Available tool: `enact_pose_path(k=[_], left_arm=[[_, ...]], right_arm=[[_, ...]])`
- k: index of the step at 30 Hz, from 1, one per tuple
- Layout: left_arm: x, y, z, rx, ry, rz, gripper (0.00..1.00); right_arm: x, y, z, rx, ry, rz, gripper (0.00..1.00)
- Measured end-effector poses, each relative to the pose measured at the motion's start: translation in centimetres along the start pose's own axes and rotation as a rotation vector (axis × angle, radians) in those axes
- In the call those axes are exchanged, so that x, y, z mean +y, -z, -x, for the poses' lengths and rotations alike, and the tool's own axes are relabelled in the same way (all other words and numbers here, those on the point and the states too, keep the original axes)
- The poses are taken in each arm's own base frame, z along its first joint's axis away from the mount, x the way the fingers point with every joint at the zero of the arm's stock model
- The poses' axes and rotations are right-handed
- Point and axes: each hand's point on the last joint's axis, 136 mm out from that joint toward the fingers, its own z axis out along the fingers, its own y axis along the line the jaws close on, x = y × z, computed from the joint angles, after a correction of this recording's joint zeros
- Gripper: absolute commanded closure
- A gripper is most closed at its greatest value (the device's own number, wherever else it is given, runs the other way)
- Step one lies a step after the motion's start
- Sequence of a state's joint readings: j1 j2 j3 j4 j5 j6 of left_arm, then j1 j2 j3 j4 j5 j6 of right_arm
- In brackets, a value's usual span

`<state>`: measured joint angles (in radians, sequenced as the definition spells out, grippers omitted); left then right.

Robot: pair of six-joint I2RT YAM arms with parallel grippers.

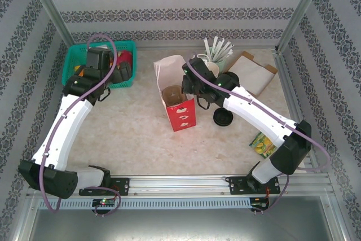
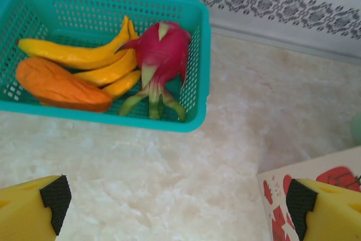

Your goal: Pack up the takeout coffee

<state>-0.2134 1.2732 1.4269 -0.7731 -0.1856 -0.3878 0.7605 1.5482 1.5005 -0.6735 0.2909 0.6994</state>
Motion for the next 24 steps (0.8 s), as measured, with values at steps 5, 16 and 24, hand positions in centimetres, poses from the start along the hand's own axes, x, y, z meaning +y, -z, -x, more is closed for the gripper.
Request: enact_pose_path(k=[5, 16, 24], left_arm=[[0.1, -1.0, -1.7, 0.049, 0.026, 0.000, 0.00], [-1.7, -3.1, -3.6, 0.153, 0.060, -0.069, 0.00], [-1.9, -3.2, -3.7, 0.161, 0.068, -0.079, 0.00]], right_arm=[[-0.1, -0.7, -1.0, -0.001, -0.069, -0.017, 1.00], [1.7, -1.5, -1.1, -0.010, -0.074, 0.019, 1.00], [3.1, -2.0, -0.7, 0.004, 0.015, 0.052, 1.00]])
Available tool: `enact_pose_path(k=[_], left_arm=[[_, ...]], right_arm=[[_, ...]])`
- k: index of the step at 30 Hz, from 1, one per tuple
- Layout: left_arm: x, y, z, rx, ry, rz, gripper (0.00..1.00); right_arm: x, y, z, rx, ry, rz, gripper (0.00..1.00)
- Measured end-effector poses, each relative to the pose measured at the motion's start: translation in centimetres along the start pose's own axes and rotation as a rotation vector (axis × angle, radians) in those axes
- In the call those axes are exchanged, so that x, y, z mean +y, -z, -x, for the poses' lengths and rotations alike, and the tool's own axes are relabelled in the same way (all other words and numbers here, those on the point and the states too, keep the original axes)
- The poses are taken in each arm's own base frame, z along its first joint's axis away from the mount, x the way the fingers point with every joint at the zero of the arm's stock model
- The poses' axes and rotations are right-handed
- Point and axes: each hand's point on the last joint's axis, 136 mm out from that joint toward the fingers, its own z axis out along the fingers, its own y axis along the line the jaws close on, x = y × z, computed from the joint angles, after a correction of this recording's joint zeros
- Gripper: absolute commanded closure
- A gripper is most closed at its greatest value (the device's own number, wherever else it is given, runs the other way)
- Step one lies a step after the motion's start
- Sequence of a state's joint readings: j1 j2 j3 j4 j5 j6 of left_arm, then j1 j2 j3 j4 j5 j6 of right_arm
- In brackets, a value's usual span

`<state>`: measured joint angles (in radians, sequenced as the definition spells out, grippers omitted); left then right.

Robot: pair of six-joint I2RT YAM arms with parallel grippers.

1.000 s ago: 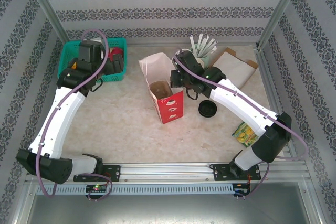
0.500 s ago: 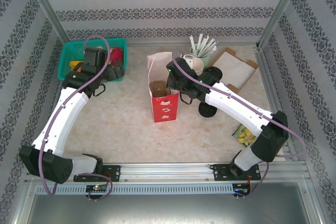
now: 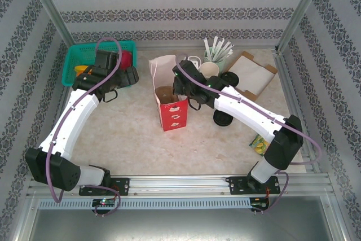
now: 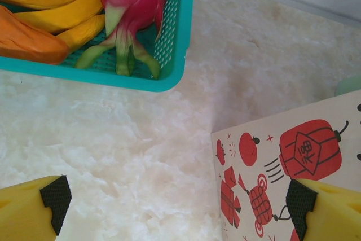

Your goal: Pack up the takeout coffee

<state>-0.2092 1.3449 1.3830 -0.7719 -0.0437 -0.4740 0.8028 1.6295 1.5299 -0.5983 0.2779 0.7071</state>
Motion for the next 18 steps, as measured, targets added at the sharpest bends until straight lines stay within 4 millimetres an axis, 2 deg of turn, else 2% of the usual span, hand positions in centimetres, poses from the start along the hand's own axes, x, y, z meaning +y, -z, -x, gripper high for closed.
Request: enact_pose_path(k=[10, 13, 18], left_arm=[[0.02, -0.23, -0.39, 0.012, 0.002, -0.003, 0.00], [-0.02, -0.23, -0.40, 0.013, 0.002, -0.005, 0.00], [-0.01, -0.24, -0.42, 0.013, 0.005, -0.005, 0.00]], right_arm=[[0.46, -0.45, 0.10, 0.015, 0.029, 0.025, 0.94], [0.22, -0.38, 0.46, 0.015, 0.032, 0.022, 0.83], [0.00, -0.38, 0.42, 0.028, 0.069, 0.026, 0.50]])
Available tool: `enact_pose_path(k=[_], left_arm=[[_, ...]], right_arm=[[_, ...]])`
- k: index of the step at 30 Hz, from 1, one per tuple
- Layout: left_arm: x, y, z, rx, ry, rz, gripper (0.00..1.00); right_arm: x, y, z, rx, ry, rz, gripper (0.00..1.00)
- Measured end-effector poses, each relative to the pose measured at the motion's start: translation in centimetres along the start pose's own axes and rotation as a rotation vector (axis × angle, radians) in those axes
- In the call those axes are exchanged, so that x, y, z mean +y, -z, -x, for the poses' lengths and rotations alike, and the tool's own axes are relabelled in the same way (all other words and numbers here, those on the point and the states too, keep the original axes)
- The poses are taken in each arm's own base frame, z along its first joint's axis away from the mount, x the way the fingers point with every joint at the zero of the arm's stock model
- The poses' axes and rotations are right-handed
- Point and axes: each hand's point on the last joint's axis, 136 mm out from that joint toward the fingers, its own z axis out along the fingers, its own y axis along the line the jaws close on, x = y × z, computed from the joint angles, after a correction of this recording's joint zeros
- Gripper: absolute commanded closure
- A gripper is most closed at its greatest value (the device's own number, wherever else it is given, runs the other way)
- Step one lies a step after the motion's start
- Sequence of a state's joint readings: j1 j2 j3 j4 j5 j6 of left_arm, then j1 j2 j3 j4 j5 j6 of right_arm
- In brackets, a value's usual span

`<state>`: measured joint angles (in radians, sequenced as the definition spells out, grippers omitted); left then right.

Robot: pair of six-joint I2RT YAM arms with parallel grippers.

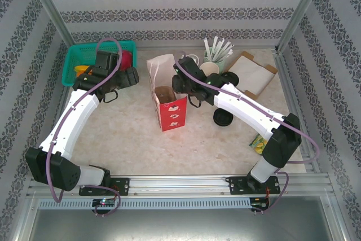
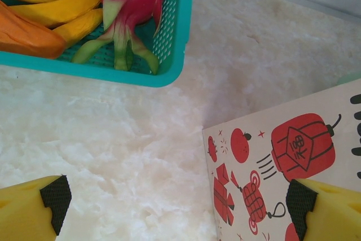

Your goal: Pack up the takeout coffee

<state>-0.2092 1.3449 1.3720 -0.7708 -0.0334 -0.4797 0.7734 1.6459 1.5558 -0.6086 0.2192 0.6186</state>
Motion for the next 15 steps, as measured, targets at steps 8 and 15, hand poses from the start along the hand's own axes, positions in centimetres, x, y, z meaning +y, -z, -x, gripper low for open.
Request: enact_pose_path(k=[8, 15], left_arm=[[0.0, -0.1, -0.1, 0.002, 0.000, 0.001, 0.00], [-0.2, -0.3, 0.1, -0.005, 0.001, -0.009, 0.00]], right_arm=[[-1.7, 2.6, 0.2, -0.015, 0.094, 0.026, 0.02], [-4.1, 7.6, 2.1, -0.130, 0.142, 0.010, 0.02]])
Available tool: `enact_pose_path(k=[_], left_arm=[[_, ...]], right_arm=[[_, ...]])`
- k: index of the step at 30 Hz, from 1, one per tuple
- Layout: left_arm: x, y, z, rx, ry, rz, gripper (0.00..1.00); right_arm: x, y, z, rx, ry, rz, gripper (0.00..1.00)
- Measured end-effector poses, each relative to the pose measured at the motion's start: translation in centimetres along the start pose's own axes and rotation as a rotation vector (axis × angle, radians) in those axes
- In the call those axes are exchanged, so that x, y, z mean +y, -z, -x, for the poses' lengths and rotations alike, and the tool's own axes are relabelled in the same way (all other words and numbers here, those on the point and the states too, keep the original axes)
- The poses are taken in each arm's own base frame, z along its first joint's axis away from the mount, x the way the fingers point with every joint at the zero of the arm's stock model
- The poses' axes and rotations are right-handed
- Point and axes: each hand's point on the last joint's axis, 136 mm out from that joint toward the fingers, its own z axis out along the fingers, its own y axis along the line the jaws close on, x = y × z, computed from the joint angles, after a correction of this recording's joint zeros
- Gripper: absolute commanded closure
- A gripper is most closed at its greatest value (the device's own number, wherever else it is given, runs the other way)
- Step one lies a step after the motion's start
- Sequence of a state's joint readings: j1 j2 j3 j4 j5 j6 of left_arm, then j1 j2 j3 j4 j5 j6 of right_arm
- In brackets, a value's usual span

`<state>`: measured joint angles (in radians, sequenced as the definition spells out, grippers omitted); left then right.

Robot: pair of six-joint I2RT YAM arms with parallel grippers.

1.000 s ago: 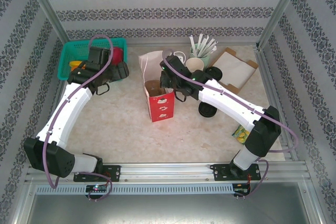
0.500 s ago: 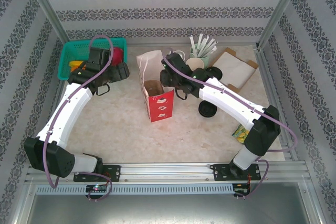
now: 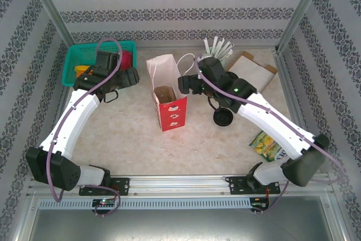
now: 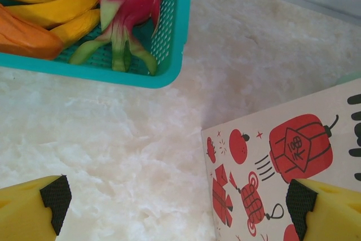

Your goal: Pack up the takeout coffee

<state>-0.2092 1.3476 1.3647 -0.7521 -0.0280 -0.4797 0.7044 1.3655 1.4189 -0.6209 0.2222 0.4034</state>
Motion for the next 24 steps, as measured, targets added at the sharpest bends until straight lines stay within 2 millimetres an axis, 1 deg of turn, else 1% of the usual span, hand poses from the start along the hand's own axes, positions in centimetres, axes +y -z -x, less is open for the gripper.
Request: enact_pose_path(k=[2, 4, 6, 8, 10, 14, 17, 19, 21, 24], left_arm=[[-0.1, -0.2, 0.0, -0.003, 0.001, -0.007, 0.00], [-0.3, -0.5, -0.2, -0.001, 0.001, -0.020, 0.01], [-0.5, -0.8, -0.4, 0.003, -0.001, -0.036, 0.00], [-0.7, -1.1, -0.5, 0.001, -0.004, -0.050, 0.00], [-0.8, -1.3, -0.6, -0.010, -0.006, -0.063, 0.00], [-0.8, -1.0, -1.0, -0.042, -0.006, -0.090, 0.00], [-0.9, -0.5, -0.7, -0.074, -0.004, -0.108, 0.00], [-1.1, -0.3, -0.3, -0.090, -0.002, -0.117, 0.00], [-1.2, -0.2, -0.1, -0.100, -0.001, -0.121, 0.00], [-1.2, -0.2, -0.1, -0.101, -0.002, -0.122, 0.00]], right_arm=[[-1.8, 1.0, 0.5, -0.032, -0.014, -0.034, 0.02], [-4.1, 1.3, 0.3, -0.054, -0.035, -0.078, 0.02], [-6.7, 1.1, -0.6, -0.050, -0.055, -0.131, 0.02], [-9.6, 0.4, -1.9, -0.021, -0.087, -0.195, 0.02], [-12.0, -0.2, -3.0, 0.005, -0.125, -0.240, 0.02], [-16.7, -0.9, -4.6, 0.031, -0.228, -0.311, 0.02], [-19.2, -1.2, -5.7, 0.048, -0.278, -0.345, 0.02], [-20.1, -1.6, -6.0, 0.062, -0.300, -0.344, 0.02], [-20.9, -2.6, -6.4, 0.087, -0.315, -0.331, 0.02], [-21.7, -4.4, -7.6, 0.151, -0.318, -0.291, 0.02]])
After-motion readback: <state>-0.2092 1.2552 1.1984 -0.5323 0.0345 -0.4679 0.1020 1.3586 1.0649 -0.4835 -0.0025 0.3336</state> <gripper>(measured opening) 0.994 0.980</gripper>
